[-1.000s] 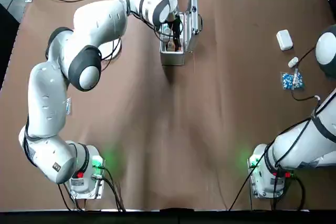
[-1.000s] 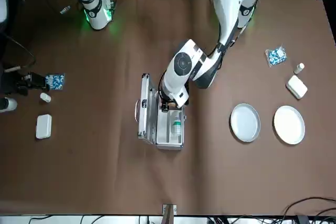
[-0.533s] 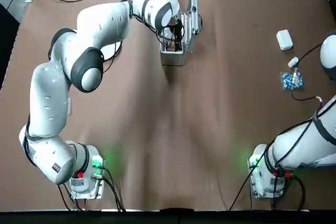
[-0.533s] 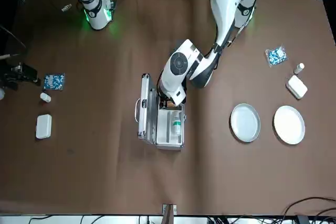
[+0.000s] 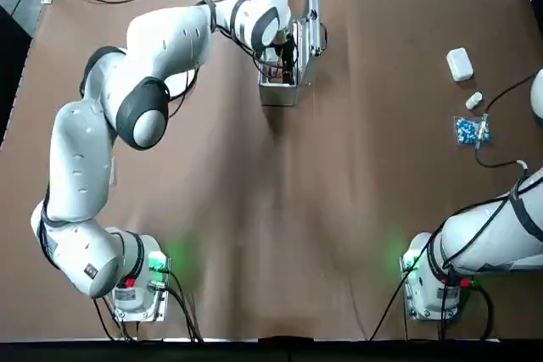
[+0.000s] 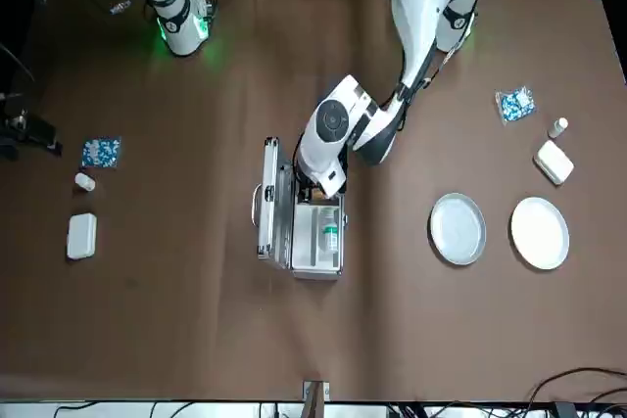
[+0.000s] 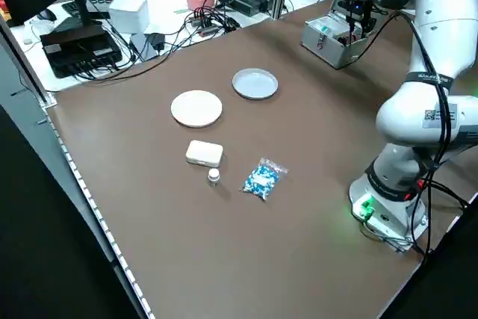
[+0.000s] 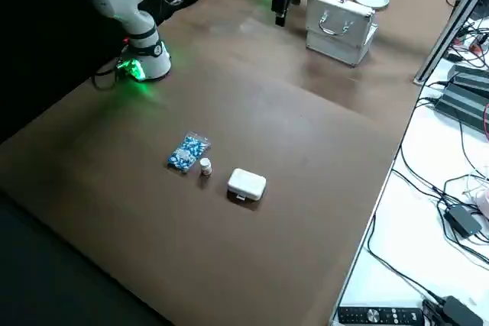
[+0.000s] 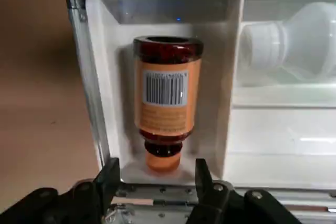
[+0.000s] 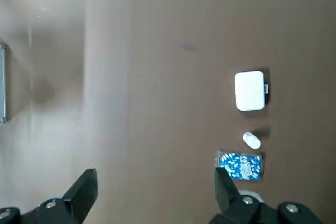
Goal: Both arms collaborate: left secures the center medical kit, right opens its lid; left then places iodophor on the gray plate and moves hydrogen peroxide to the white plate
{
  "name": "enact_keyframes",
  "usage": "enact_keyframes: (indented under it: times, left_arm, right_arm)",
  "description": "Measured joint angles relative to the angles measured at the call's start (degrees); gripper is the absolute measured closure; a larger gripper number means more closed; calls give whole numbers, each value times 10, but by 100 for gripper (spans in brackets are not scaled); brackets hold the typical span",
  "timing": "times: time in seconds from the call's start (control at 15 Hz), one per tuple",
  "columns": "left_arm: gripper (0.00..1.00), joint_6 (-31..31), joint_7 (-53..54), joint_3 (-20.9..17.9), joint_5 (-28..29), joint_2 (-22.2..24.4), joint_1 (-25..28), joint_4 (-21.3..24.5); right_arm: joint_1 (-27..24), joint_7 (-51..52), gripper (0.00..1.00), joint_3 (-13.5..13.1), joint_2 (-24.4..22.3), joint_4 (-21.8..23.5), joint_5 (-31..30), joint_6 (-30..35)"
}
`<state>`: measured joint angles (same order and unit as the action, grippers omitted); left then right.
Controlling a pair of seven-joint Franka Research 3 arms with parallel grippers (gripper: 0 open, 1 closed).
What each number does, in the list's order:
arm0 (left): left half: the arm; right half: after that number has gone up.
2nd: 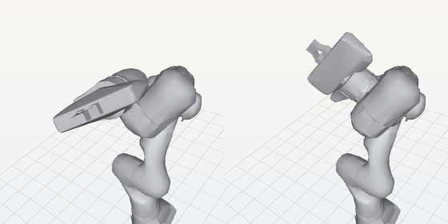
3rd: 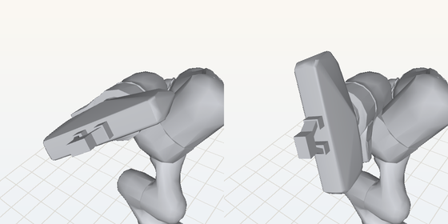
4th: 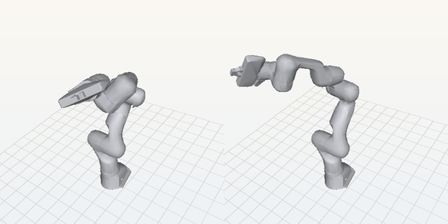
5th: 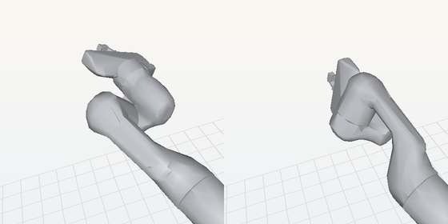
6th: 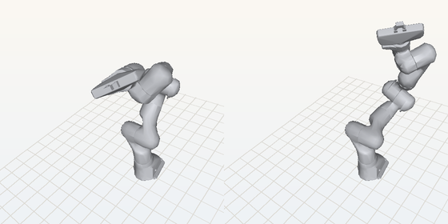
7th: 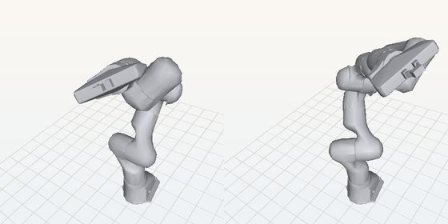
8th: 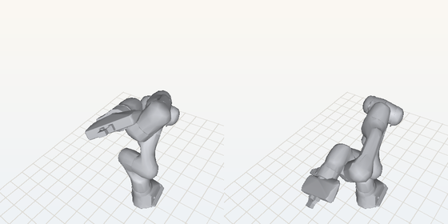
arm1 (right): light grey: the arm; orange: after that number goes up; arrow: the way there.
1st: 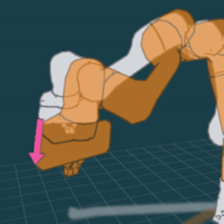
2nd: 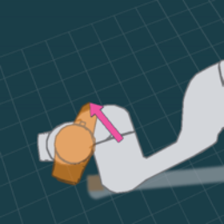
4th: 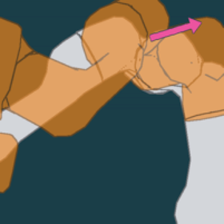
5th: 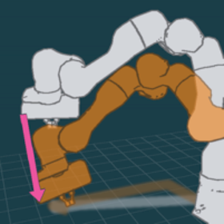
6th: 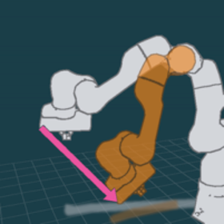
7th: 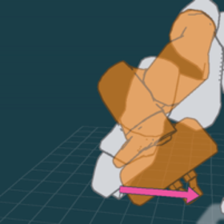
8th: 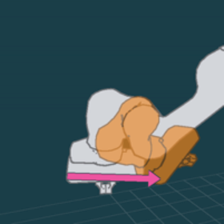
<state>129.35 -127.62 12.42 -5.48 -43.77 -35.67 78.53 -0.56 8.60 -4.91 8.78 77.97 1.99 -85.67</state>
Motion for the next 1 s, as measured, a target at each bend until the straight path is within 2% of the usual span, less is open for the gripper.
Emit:
enact_keyframes:
  times: [0.47, 1.0]
  left_arm:
    - [34, 0, -11, 0, 5, -1, 0, 0]
    - [36, 0, -19, -10, 8, -1, 2, -2]
  right_arm:
    - [-2, 1, 2, 4, -34, 56, -17, -37]
    - [-2, 1, 2, 7, -40, 59, -17, -39]
